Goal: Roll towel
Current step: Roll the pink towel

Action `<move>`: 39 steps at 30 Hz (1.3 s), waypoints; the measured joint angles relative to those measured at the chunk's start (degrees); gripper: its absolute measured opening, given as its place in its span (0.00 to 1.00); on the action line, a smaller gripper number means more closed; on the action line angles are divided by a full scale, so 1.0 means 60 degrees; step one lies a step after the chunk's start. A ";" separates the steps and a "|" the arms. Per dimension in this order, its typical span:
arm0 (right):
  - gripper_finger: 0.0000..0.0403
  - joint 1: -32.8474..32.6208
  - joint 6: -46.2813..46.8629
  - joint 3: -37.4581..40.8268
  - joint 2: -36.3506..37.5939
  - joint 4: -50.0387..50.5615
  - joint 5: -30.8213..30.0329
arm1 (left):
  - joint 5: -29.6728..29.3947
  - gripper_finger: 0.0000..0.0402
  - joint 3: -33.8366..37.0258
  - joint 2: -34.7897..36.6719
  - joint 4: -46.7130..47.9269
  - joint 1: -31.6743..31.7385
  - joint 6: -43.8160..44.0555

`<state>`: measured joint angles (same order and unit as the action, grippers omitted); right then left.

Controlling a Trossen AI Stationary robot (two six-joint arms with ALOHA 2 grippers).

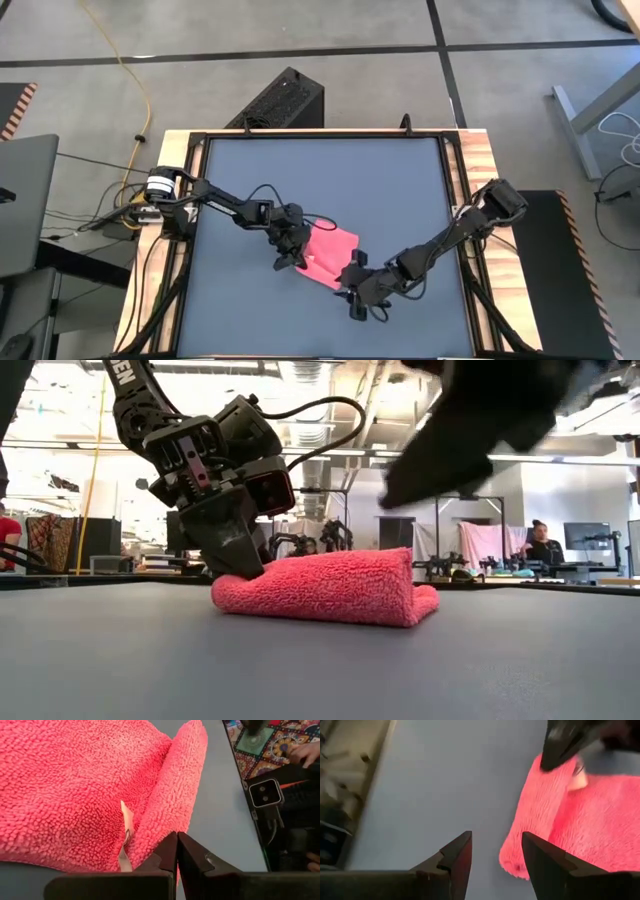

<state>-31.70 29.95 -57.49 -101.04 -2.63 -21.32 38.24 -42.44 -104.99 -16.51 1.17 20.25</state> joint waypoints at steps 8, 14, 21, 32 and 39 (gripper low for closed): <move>0.49 0.0062 -0.0032 -0.0353 -0.1125 0.0189 -0.0062 | -0.0095 0.00 0.0000 0.0001 0.0163 0.0000 0.0128; 0.49 0.0185 0.0710 -0.0572 -0.1343 0.0603 -0.0255 | 0.0071 0.00 0.0006 0.0001 0.0135 0.0041 0.0095; 0.46 0.0255 0.1631 -0.0568 -0.1367 0.1403 -0.0376 | 0.1228 0.00 0.0036 -0.0020 -0.0539 0.0585 0.0202; 0.21 0.0292 0.3039 -0.0576 -0.1649 0.1157 -0.0393 | 0.2986 0.00 0.0040 0.0169 -0.2834 0.0933 -0.0172; 0.05 0.0301 0.4014 -0.0579 -0.1649 0.0877 0.0402 | 0.2752 0.00 0.0036 0.0458 -0.2454 0.0104 -0.2788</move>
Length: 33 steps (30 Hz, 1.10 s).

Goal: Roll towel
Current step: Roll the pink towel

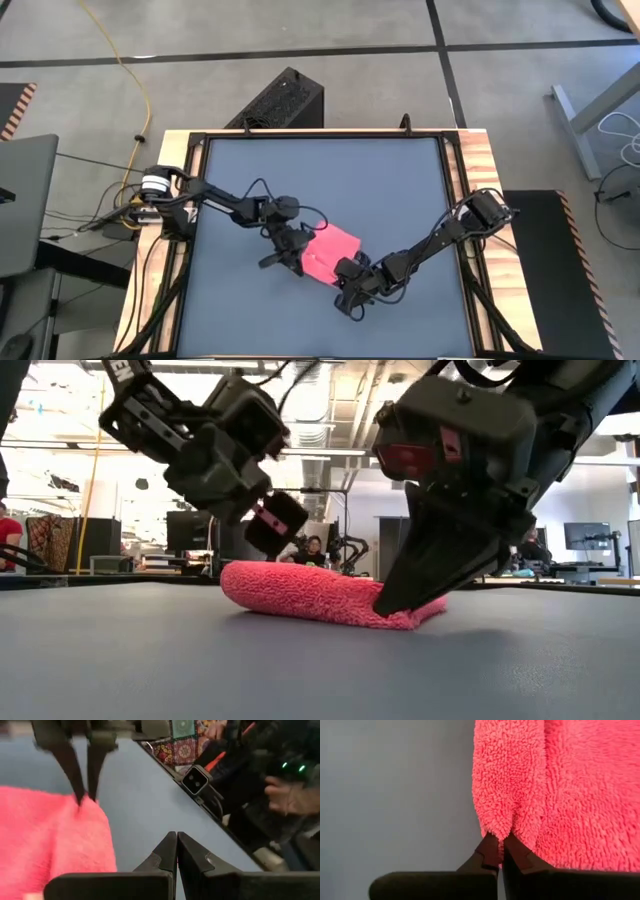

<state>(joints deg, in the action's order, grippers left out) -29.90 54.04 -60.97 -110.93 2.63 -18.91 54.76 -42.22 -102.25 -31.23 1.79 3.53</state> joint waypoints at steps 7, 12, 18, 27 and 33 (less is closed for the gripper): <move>0.05 -0.0013 0.0274 0.0017 -0.0025 -0.0508 0.0348 | -0.1273 0.06 -0.0007 0.1328 0.1759 -0.0202 -0.2491; 0.05 -0.0013 0.0343 0.0025 -0.0025 -0.0501 0.0312 | -0.3879 0.15 -0.0015 0.2600 0.5076 -0.0509 -0.5408; 0.06 0.0073 0.0343 0.0029 -0.0025 -0.0498 0.0247 | -0.4973 0.29 -0.0015 0.2326 0.5596 -0.1222 -0.6909; 0.06 0.0122 0.0395 0.0036 -0.0025 -0.0552 0.0232 | -0.5931 0.42 -0.0018 0.2006 0.4888 -0.1892 -0.7965; 0.06 0.0100 0.0599 0.0040 -0.0029 -0.0596 0.0173 | -0.6380 0.42 -0.0025 0.1507 0.4611 -0.1892 -0.8475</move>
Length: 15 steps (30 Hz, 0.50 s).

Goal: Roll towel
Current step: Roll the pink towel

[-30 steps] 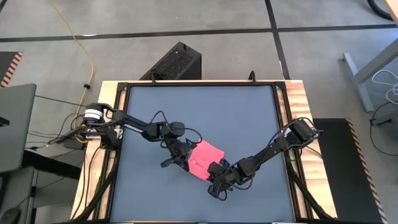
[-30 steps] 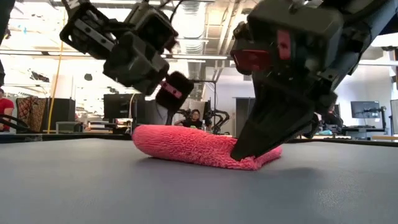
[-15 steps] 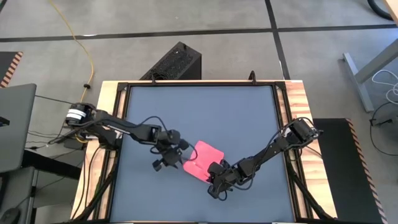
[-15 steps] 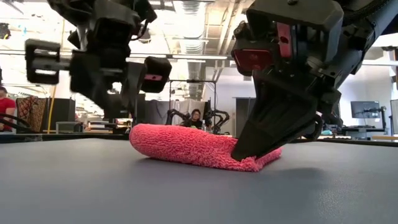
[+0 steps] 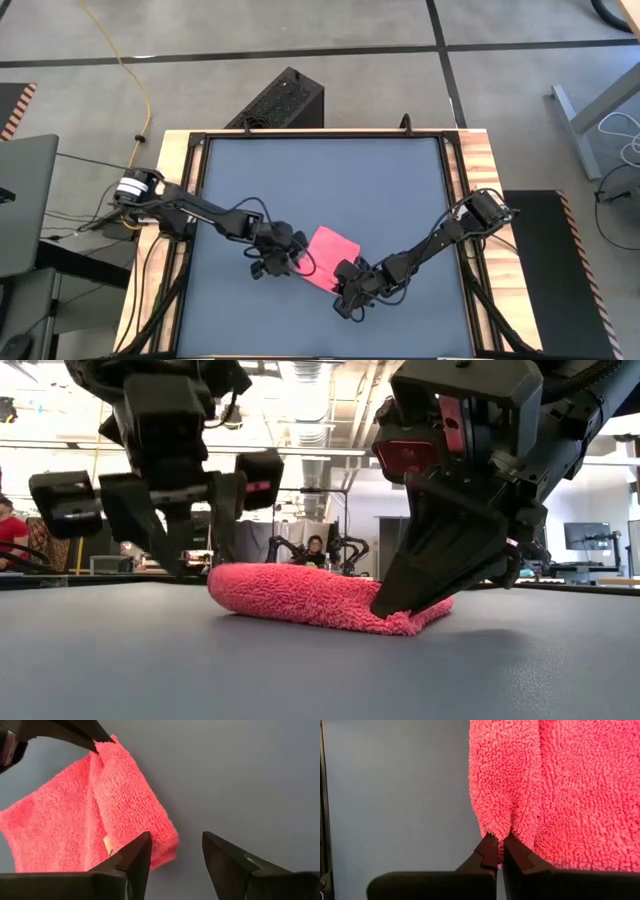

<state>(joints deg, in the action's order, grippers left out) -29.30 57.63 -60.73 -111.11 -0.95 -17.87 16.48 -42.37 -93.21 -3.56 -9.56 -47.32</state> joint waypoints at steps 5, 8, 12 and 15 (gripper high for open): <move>0.06 -0.0001 0.0153 0.0000 0.0000 -0.0027 -0.0004 | 0.0092 0.42 0.0000 -0.0812 -0.0745 0.0016 0.0817; 0.06 -0.0081 0.0240 0.0000 0.0000 -0.0026 -0.0018 | 0.0064 0.42 -0.0002 -0.1072 -0.1001 0.0101 0.1405; 0.06 -0.0158 0.0497 0.0000 0.0000 -0.0002 -0.0051 | -0.0108 0.39 -0.0011 -0.1195 -0.1129 0.0157 0.1916; 0.06 -0.0182 0.0592 0.0000 -0.0004 0.0000 -0.0098 | -0.0658 0.36 -0.0011 -0.1206 -0.1282 0.0157 0.2092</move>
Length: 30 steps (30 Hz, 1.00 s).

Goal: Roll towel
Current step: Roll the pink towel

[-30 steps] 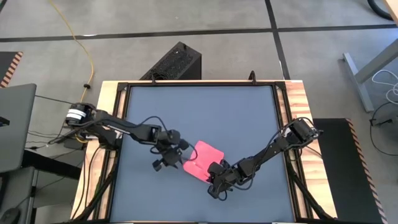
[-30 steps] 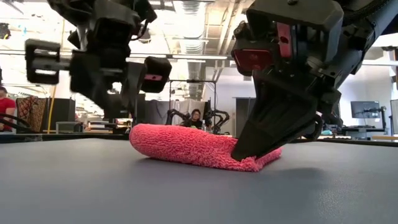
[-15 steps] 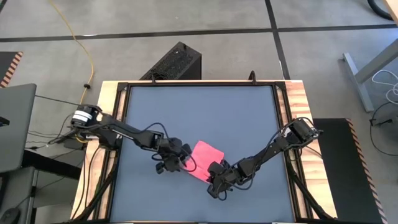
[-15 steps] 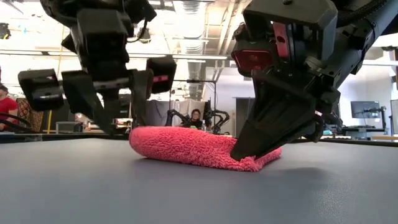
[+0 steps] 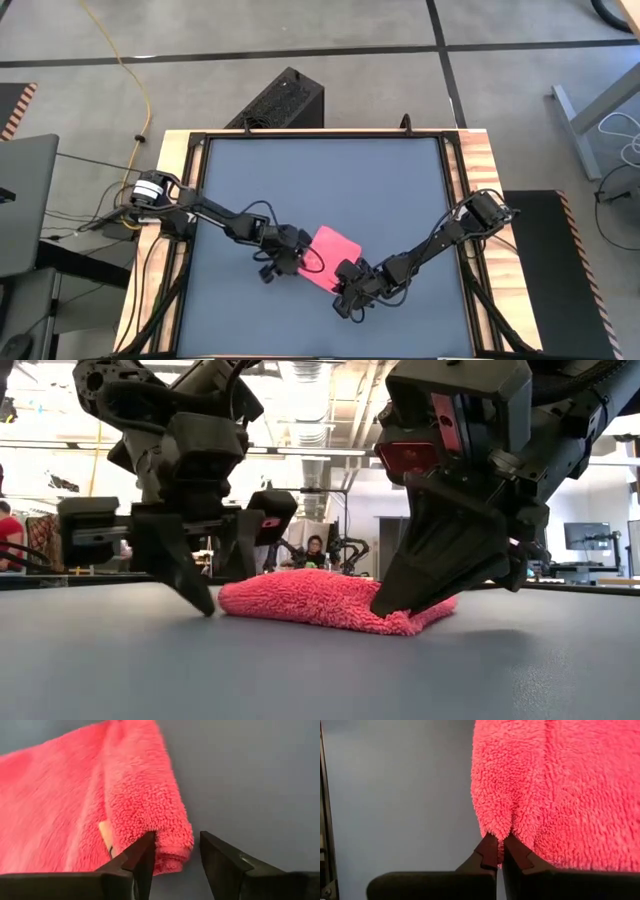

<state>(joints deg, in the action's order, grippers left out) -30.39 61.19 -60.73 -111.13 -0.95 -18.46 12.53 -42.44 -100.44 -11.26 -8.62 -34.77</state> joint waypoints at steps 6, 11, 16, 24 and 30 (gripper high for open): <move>0.06 0.0015 0.0077 0.0000 0.0000 0.0012 0.0011 | -0.0516 0.26 -0.0010 -0.0423 -0.0052 0.0018 0.1054; 0.06 -0.0058 0.0890 0.0000 0.0000 0.0047 0.0012 | 0.0038 0.05 -0.0055 -0.0797 -0.0062 0.0129 0.2935; 0.06 -0.0235 0.1842 -0.0005 0.0000 0.0040 -0.0021 | 0.2070 0.02 -0.0107 -0.0735 0.0436 0.0622 0.3738; 0.06 -0.0272 0.2562 -0.0022 -0.0004 -0.0428 -0.0128 | 0.5054 0.01 -0.1193 -0.0831 0.3534 0.1593 0.4175; 0.06 -0.0011 0.3309 -0.0029 -0.0004 -0.0335 0.0011 | 0.5626 0.00 -0.1668 -0.0827 0.4829 0.1991 0.4622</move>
<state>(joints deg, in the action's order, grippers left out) -30.46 81.04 -60.90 -111.15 -2.96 -18.39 46.28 -52.44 -105.41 17.72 3.32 -7.04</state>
